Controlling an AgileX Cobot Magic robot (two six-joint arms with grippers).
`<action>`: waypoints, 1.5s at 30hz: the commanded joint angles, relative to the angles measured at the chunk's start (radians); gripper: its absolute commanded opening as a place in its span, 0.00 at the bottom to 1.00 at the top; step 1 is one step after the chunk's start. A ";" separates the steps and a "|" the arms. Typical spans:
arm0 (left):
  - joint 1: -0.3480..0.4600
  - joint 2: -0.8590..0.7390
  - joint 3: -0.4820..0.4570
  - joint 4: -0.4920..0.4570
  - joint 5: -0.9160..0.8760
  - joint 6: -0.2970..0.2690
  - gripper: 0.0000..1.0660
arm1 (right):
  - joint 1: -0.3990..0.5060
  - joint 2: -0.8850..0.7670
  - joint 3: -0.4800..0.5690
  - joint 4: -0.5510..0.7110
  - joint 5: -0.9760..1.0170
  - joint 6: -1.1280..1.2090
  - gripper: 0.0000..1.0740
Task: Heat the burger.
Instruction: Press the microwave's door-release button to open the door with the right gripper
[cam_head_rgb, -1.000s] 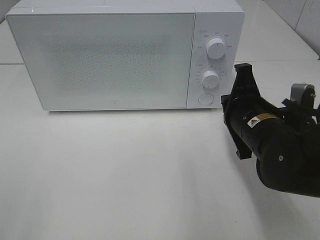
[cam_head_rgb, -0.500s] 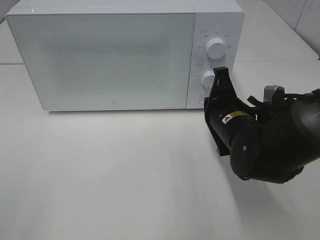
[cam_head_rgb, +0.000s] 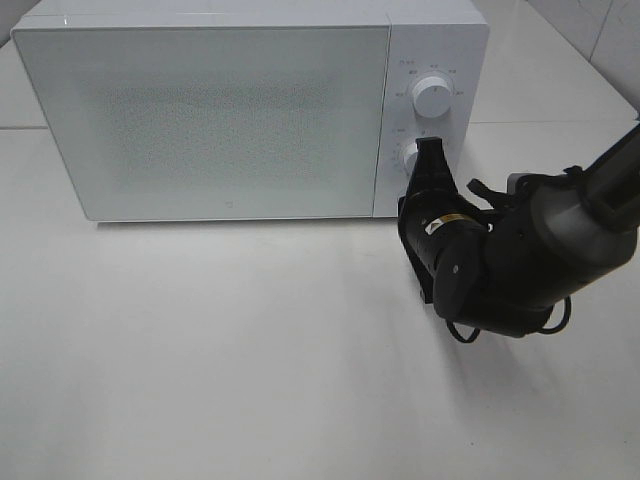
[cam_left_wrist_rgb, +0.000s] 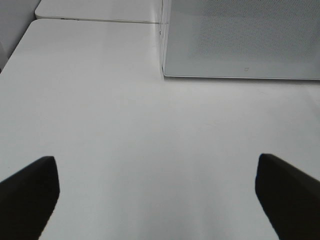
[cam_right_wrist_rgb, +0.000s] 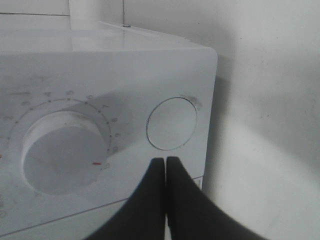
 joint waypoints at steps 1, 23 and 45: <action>0.002 -0.017 0.001 -0.004 -0.011 -0.006 0.94 | -0.018 0.022 -0.047 0.005 0.046 -0.010 0.00; 0.002 -0.017 0.001 -0.004 -0.011 -0.006 0.94 | -0.075 0.082 -0.114 0.018 0.067 -0.030 0.00; 0.002 -0.017 0.001 -0.004 -0.011 -0.006 0.94 | -0.076 0.117 -0.149 0.004 0.039 -0.002 0.00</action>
